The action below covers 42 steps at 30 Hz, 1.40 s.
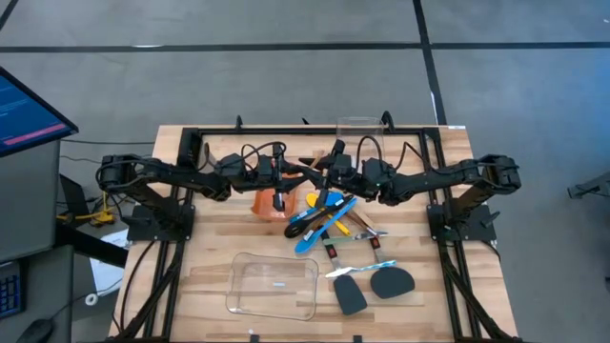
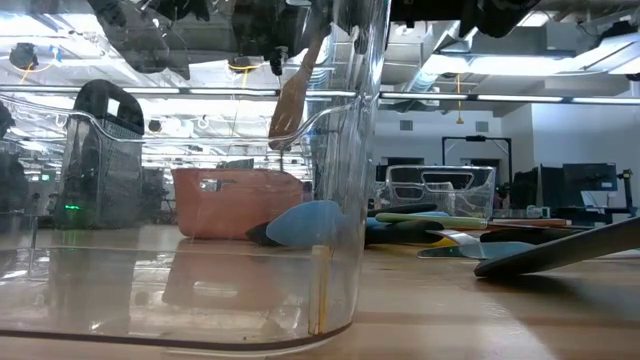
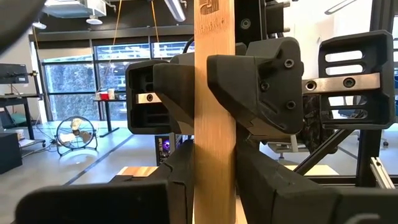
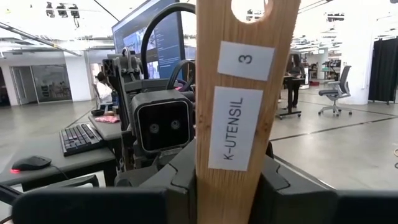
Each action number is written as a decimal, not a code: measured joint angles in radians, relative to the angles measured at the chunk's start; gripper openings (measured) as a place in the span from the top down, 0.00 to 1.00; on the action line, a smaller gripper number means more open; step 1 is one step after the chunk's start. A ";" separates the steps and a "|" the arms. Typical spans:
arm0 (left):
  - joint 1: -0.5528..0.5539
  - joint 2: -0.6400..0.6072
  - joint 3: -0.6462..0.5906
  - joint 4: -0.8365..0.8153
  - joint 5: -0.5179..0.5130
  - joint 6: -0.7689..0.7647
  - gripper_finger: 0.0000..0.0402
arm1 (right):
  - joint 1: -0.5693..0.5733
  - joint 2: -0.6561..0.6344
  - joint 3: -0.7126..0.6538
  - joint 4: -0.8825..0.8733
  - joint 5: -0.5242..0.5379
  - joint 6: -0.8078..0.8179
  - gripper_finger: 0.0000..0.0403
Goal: Pick & Place Kitchen Items
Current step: Put the brown spatula into the top transparent bin
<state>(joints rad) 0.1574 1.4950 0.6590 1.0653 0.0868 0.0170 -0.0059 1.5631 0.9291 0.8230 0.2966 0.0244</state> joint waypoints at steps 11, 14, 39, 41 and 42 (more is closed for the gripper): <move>0.000 0.000 0.000 0.003 0.000 0.000 0.80 | 0.000 0.000 0.000 0.000 0.000 0.002 0.81; 0.000 0.000 0.000 0.004 -0.013 -0.010 0.80 | 0.000 0.000 0.000 0.000 0.001 0.002 0.81; 0.001 -0.102 0.000 -0.152 -0.035 -0.044 0.57 | 0.005 -0.062 -0.002 -0.118 0.069 -0.035 0.81; 0.001 -0.147 0.000 -0.216 -0.035 -0.043 0.58 | 0.011 -0.093 -0.002 -0.170 0.098 -0.050 0.81; 0.001 -0.174 -0.001 -0.262 -0.035 -0.043 0.58 | 0.015 -0.112 -0.002 -0.193 0.111 -0.064 0.81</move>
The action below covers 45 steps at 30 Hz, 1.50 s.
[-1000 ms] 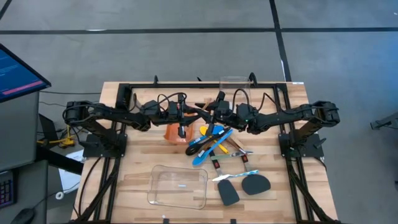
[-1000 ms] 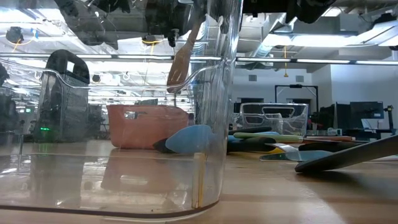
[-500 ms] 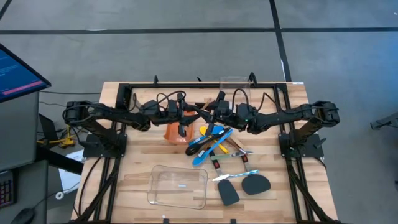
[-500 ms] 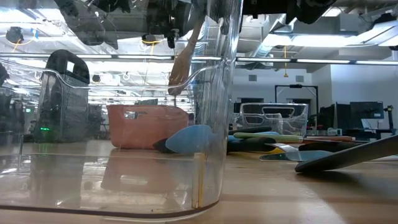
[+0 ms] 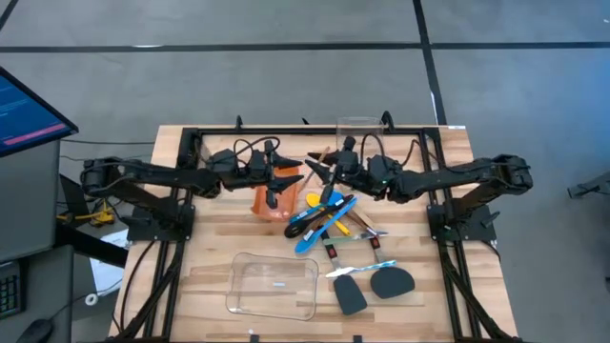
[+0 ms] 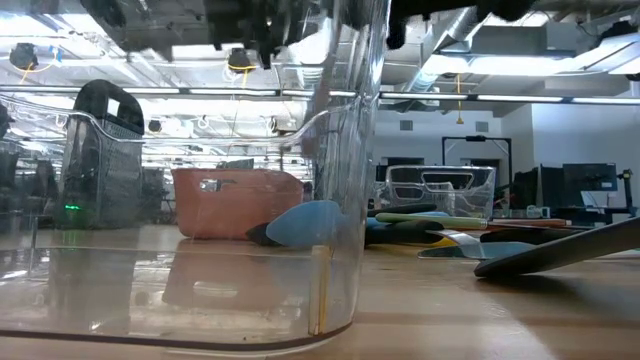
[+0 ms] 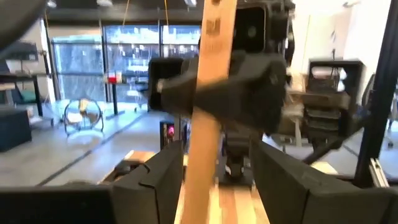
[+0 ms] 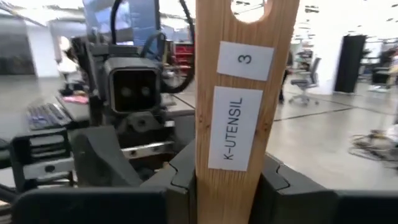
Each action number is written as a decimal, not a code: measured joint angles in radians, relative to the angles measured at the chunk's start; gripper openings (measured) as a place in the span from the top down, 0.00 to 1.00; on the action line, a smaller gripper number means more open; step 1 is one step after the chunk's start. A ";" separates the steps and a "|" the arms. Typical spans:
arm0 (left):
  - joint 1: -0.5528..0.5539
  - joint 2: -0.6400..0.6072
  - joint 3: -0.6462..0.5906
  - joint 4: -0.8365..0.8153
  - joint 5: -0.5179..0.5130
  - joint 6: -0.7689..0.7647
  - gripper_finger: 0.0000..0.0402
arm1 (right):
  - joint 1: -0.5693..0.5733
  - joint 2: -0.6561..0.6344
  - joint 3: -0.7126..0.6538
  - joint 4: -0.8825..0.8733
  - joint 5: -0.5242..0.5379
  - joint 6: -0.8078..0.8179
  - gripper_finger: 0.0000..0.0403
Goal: Pick & Place Kitchen Items
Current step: Put the brown spatula into the top transparent bin
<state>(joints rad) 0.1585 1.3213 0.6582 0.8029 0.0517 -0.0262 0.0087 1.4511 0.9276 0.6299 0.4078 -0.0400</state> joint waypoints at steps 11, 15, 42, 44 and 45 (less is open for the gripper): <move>0.000 -0.277 -0.070 -0.321 0.000 -0.004 0.58 | 0.028 -0.239 0.000 -0.363 0.197 -0.022 0.81; 0.000 -0.364 -0.144 -0.322 0.000 -0.005 0.58 | 0.000 -0.321 0.000 -0.428 0.211 -0.020 0.81; 0.000 -0.451 -0.247 -0.312 0.001 -0.016 0.58 | -0.462 -0.066 0.379 -0.984 -0.066 0.123 0.81; 0.000 -0.451 -0.247 -0.312 0.001 -0.016 0.58 | -0.483 -0.023 0.407 -1.003 -0.071 0.123 0.81; 0.000 -0.451 -0.247 -0.312 0.001 -0.016 0.58 | -0.495 -0.005 0.420 -1.019 -0.072 0.123 0.81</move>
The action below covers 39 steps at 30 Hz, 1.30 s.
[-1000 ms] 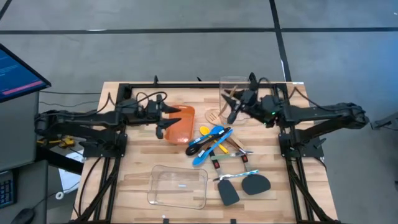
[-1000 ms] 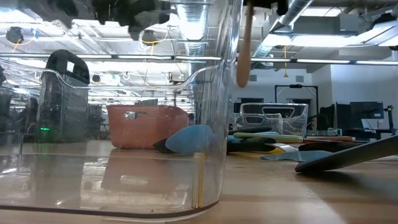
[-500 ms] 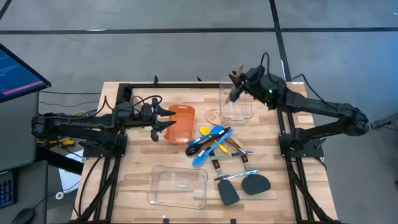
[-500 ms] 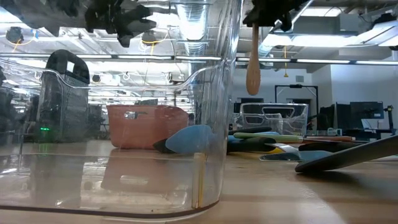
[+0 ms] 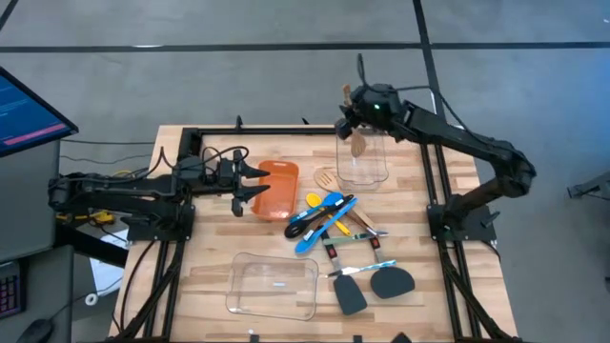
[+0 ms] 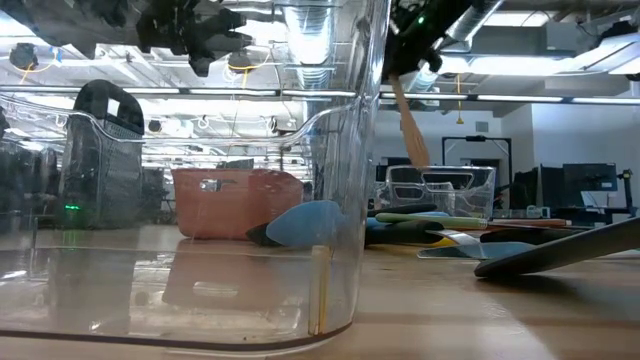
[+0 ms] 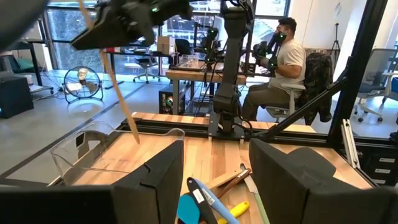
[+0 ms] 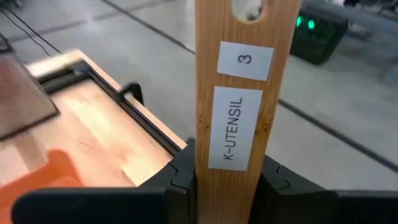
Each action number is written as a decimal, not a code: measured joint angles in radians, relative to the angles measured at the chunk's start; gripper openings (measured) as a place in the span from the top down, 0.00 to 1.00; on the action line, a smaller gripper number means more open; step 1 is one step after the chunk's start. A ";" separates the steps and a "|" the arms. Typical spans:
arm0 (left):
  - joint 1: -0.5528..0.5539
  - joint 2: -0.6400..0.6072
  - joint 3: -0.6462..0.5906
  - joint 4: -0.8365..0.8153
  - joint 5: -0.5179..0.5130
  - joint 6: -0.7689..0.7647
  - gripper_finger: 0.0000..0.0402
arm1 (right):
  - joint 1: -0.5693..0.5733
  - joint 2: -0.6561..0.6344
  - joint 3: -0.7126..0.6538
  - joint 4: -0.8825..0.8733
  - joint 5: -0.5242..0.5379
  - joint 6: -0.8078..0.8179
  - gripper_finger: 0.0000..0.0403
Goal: Pick & Place Kitchen Items
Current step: Put the brown spatula into the top transparent bin
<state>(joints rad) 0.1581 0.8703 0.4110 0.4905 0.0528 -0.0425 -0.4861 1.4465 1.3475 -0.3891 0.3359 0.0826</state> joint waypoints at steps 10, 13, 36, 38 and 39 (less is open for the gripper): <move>0.000 0.000 0.000 -0.001 0.000 0.000 0.58 | -0.126 0.160 0.062 -0.139 -0.156 0.050 0.81; 0.000 0.000 0.000 -0.001 0.000 0.000 0.58 | -0.140 0.199 0.063 -0.148 -0.162 0.050 0.81; 0.000 0.000 0.000 -0.003 0.000 0.000 0.58 | -0.199 0.376 0.063 -0.205 -0.288 0.086 0.81; 0.000 0.000 0.000 -0.003 0.000 0.000 0.58 | -0.205 0.376 0.062 -0.204 -0.288 0.086 0.81; 0.000 0.000 0.000 -0.003 0.000 0.000 0.58 | -0.205 0.375 0.062 -0.199 -0.288 0.085 0.81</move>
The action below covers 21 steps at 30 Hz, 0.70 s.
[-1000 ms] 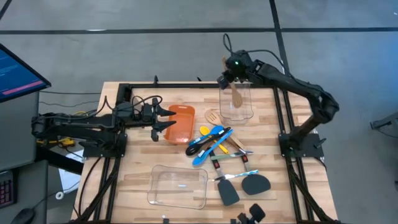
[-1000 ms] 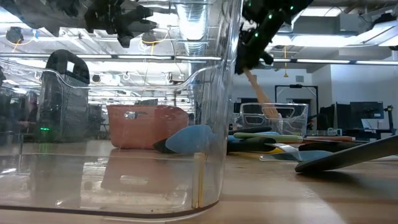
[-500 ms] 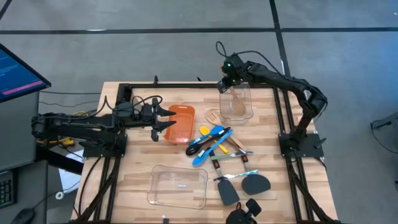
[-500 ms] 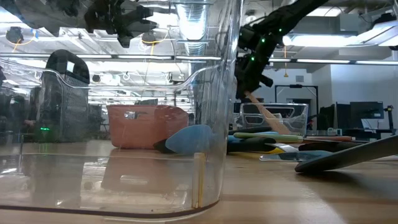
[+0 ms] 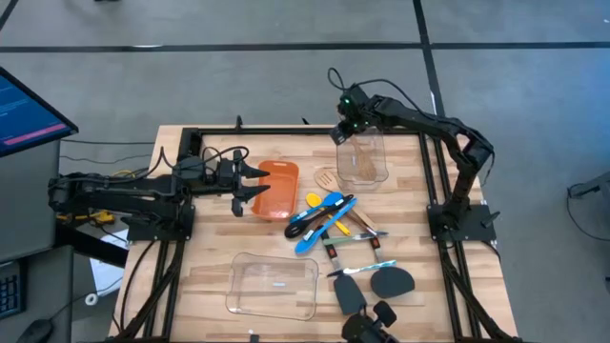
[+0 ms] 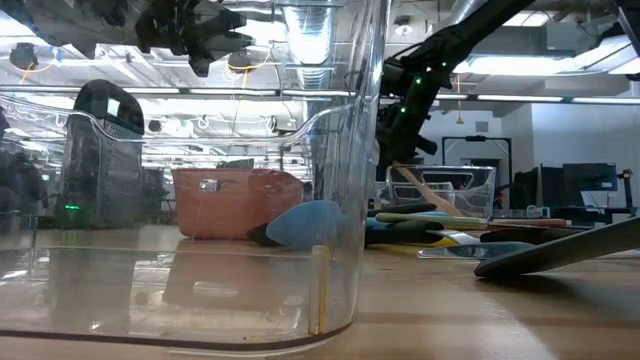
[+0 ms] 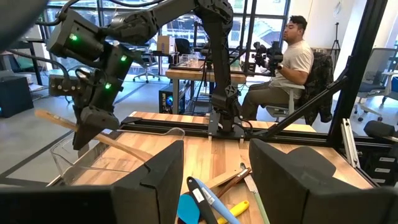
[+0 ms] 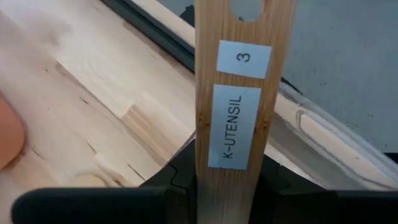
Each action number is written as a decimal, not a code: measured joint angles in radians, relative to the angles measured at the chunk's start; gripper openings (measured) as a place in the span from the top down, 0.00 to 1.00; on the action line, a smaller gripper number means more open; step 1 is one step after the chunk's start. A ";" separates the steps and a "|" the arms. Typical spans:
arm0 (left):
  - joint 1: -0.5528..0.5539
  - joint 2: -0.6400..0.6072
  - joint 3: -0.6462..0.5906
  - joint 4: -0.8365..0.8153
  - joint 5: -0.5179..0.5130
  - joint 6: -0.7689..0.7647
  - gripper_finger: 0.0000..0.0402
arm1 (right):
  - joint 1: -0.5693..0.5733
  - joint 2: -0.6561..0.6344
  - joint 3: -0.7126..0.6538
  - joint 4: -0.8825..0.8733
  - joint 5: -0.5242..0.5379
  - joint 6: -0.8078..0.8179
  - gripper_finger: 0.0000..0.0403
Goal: Pick & Place Kitchen Items
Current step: Put the brown spatula into the top transparent bin, then put the black spatula into the top transparent bin
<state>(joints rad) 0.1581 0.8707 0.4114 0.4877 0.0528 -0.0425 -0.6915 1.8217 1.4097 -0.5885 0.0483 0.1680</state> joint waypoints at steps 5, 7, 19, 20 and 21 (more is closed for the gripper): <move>0.000 0.000 0.000 -0.001 0.000 0.000 0.58 | -0.001 0.000 0.000 -0.002 0.000 -0.002 0.79; 0.000 0.000 0.000 -0.001 0.000 0.000 0.58 | -0.001 0.000 0.000 -0.002 0.000 -0.002 0.78; 0.000 0.000 0.000 -0.002 0.000 0.000 0.58 | -0.009 -0.010 0.015 -0.018 0.003 -0.010 0.66; 0.000 0.000 0.000 -0.003 0.000 0.000 0.58 | -0.012 -0.010 0.030 -0.037 0.003 -0.014 0.64; 0.000 0.000 0.000 -0.003 0.000 0.000 0.58 | -0.013 -0.010 0.050 -0.064 0.003 -0.024 0.63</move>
<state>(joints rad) 0.1581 0.8711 0.4118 0.4852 0.0528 -0.0425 -0.7046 1.8118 1.4596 -0.6522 0.0516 0.1439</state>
